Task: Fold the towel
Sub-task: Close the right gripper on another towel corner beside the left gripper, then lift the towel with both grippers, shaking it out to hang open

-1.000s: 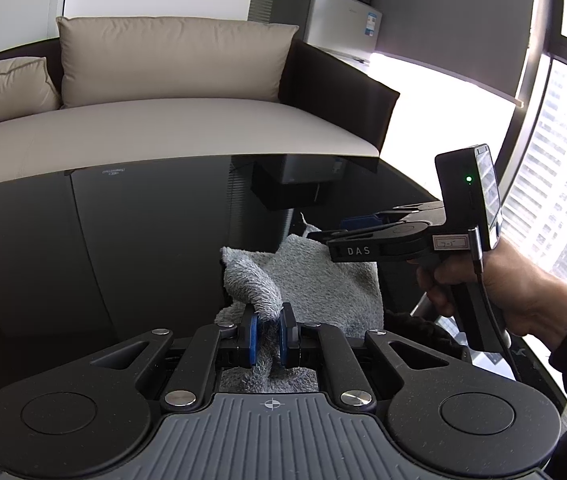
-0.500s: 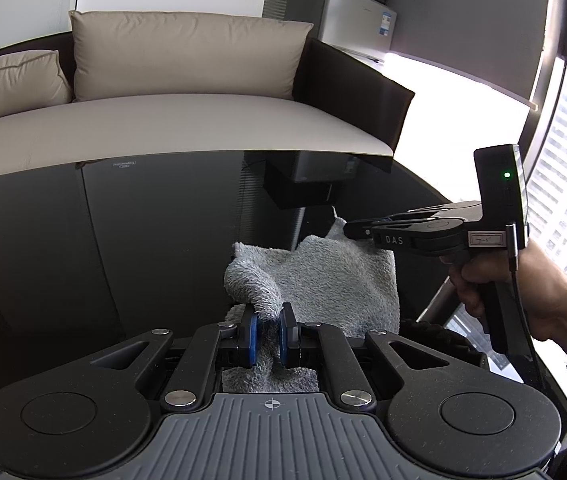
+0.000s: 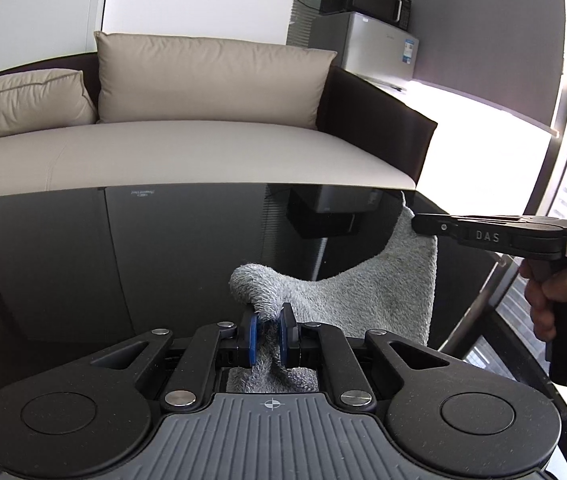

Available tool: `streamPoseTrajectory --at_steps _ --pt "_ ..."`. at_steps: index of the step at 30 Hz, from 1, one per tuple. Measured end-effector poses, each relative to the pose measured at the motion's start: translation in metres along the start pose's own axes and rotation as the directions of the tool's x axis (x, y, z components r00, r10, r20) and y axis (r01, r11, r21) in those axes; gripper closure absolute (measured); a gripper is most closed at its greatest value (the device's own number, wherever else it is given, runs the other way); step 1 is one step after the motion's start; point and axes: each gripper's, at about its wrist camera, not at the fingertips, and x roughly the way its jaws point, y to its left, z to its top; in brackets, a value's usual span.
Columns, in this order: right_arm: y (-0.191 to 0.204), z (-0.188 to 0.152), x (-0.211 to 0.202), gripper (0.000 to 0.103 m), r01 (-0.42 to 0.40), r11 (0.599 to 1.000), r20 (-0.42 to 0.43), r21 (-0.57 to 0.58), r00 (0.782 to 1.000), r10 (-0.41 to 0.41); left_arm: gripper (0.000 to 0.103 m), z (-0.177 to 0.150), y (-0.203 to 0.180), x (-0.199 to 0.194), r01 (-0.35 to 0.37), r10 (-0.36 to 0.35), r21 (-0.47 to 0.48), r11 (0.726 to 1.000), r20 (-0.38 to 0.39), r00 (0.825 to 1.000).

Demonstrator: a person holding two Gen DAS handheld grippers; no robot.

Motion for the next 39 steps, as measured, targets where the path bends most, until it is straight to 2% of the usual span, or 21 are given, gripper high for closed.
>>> streamPoseTrajectory --at_steps 14,24,28,39 --pt "-0.015 0.025 -0.089 0.101 0.013 0.999 0.167 0.030 0.986 -0.018 0.094 0.025 -0.043 -0.026 -0.042 0.037 0.026 0.999 0.159 0.987" --pt "-0.022 0.045 -0.146 0.101 0.011 0.999 0.275 0.033 0.961 -0.020 0.094 0.047 -0.079 -0.058 -0.063 0.040 0.065 0.996 0.303 0.952" --pt "-0.025 0.054 -0.160 0.101 0.013 0.999 0.315 0.039 0.949 -0.025 0.094 0.055 -0.086 -0.062 -0.048 0.031 0.052 0.997 0.302 0.953" --pt "-0.021 0.066 -0.186 0.101 0.006 1.000 0.357 0.026 0.934 -0.015 0.094 0.060 -0.095 -0.076 -0.096 0.066 0.074 0.993 0.339 0.939"
